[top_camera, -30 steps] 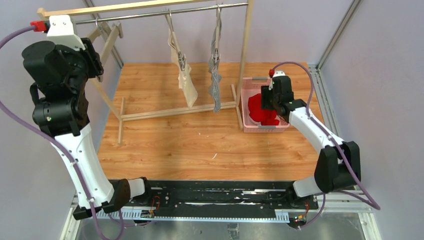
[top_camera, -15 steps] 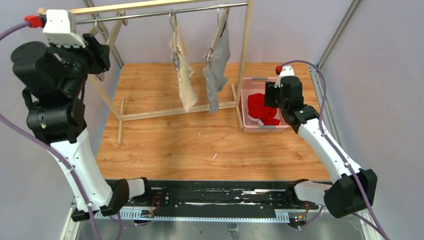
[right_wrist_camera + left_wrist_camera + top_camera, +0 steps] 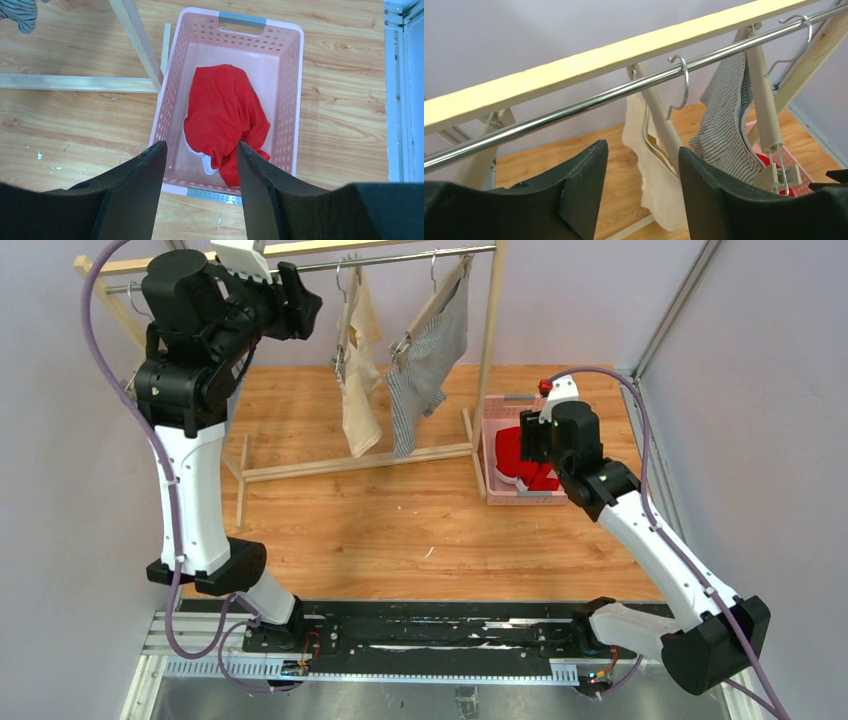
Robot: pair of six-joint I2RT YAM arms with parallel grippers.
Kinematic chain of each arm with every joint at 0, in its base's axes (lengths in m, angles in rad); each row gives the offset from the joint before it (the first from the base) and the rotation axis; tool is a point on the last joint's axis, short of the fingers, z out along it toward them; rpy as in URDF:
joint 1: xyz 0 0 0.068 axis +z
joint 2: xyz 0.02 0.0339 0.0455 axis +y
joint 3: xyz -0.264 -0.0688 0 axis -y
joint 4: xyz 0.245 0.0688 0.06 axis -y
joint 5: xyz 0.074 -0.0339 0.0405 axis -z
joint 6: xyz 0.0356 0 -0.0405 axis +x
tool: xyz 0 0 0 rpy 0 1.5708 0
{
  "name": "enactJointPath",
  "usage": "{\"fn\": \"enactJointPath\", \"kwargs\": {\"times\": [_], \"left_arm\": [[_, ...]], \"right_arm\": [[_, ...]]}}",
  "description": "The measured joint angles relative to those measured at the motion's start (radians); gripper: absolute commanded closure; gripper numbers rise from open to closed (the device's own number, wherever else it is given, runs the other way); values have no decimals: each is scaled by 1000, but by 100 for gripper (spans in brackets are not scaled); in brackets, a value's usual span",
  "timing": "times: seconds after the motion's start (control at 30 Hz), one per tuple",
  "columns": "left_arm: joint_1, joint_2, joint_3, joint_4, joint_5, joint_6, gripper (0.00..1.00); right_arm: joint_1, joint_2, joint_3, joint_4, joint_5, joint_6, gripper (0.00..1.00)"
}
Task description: Remove the underwear clipped to the hanger
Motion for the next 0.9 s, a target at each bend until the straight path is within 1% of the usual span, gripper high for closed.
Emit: {"fn": "enactJointPath", "kwargs": {"times": [0.13,0.2,0.4,0.7,0.9], "left_arm": [[-6,18,-21,25,8,-26,36],[-11,12,-50,49,13,-37,39],[-25,11,-94,75,39,-53,40],[-72,16,-102,74,47,-36,42],[-85,25,-136,66,26,-6,43]], "right_arm": [[17,-19,0,-8,22,-11,45],[24,-22,0,-8,35,-14,45],[55,-22,0,-10,52,-15,46],[82,-19,0,-11,62,-18,46],[85,-18,0,-11,63,-20,46]]}}
